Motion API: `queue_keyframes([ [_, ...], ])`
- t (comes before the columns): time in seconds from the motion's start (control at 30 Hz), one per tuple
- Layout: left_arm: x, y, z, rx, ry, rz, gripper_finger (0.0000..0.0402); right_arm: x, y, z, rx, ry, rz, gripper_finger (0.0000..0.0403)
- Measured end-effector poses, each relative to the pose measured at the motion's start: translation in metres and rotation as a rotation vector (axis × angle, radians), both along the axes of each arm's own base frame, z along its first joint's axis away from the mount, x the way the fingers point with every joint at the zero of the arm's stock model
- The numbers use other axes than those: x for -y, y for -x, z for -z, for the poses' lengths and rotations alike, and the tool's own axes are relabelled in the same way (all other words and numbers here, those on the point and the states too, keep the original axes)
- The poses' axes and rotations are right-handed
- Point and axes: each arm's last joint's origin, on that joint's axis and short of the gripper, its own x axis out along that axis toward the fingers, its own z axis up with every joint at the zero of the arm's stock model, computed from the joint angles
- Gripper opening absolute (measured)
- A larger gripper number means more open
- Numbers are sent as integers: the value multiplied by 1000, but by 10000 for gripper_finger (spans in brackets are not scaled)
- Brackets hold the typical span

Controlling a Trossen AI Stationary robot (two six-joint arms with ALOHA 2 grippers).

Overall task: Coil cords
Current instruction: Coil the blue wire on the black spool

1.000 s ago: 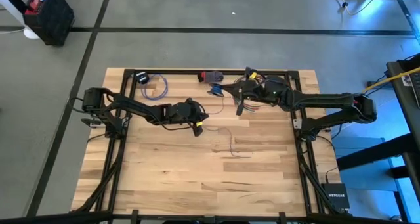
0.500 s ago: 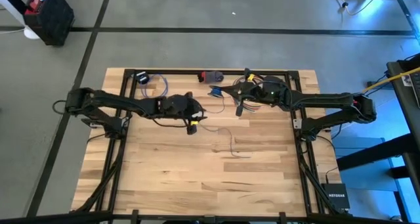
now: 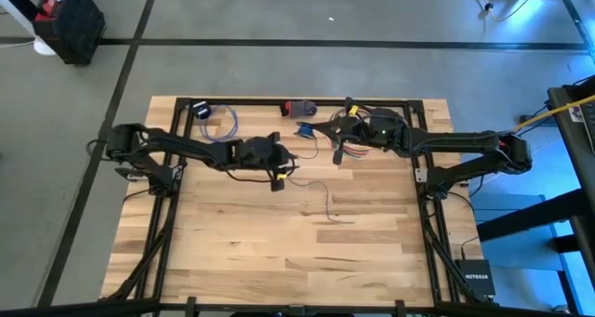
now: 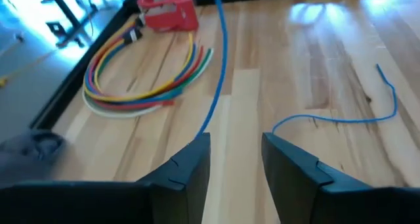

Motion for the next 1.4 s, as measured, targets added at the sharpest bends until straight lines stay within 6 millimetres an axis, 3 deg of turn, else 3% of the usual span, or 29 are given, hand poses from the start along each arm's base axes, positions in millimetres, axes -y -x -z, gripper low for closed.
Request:
queue_keyframes([
  [0.6, -14, -13, 20, 10, -101, -33, 123, 2, -7, 7, -9, 1, -1, 10],
  [0.77, -14, -13, 20, 10, -101, -33, 94, 2, -7, 7, -10, 1, -1, 10],
  [1.0, -14, -13, 20, 3, -99, -33, 9, 1, -7, 7, -9, 1, -7, 10],
  [1.23, -18, -5, 22, -90, -111, -108, 3, 1, -6, 9, -48, -5, -12, 10],
  [1.4, -19, 8, 12, -146, -111, -185, 2, 0, -1, 6, -60, 16, -13, 10],
])
